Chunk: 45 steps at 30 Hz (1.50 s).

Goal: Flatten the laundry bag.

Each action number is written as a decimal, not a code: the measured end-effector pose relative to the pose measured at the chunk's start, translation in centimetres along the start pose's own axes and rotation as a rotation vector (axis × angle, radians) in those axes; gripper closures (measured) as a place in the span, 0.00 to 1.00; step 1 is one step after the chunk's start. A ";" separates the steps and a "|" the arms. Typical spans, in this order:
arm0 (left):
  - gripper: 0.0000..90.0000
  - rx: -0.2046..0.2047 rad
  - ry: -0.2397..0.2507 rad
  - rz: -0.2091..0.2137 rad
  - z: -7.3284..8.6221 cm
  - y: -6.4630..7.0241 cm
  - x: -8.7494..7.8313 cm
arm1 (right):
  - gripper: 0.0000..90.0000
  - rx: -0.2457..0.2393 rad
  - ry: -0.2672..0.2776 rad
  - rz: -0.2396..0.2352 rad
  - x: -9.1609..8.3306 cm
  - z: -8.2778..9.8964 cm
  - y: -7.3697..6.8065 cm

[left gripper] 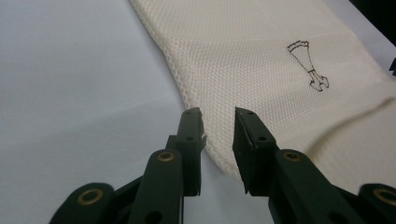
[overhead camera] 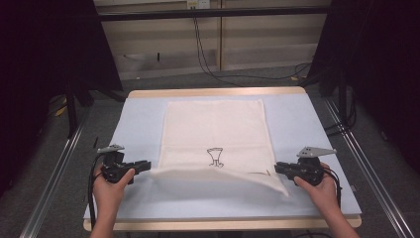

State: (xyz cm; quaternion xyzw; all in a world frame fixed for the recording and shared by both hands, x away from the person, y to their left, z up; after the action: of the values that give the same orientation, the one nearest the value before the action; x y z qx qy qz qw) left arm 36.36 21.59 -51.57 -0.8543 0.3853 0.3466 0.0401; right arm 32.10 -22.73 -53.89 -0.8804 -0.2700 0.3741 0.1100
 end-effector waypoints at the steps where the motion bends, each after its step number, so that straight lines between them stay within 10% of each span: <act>1: 0.80 -0.002 -0.004 0.002 0.0 0.1 0.1 | 0.85 -0.002 0.006 0.003 0.0 -0.1 0.0; 20: 0.75 0.023 -0.110 0.009 1.1 0.9 3.6 | 0.70 0.011 -0.033 0.062 1.0 0.2 0.2; 30: 0.97 0.011 -0.156 0.013 0.9 0.9 4.0 | 0.95 0.027 -0.063 0.047 1.4 0.2 -0.2; 45: 0.98 0.000 -0.114 -0.014 0.1 -0.3 4.6 | 0.98 -0.001 -0.042 0.077 2.0 -1.1 0.1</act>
State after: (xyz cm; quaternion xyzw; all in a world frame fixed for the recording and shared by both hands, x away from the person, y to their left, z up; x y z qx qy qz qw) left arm 38.68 18.94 -54.58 -0.8358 0.3766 0.3942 0.0644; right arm 34.12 -21.66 -54.36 -0.8820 -0.2383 0.3965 0.0894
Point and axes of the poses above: each handheld gripper's, and its own axes: x roughly forward along the jaws, z roughly out of its underside, y roughly to its right, the point moved 10 cm from there along x, roughly forward along the jaws, and after that the axes turned 15 degrees about x, right-handed, at the moved point
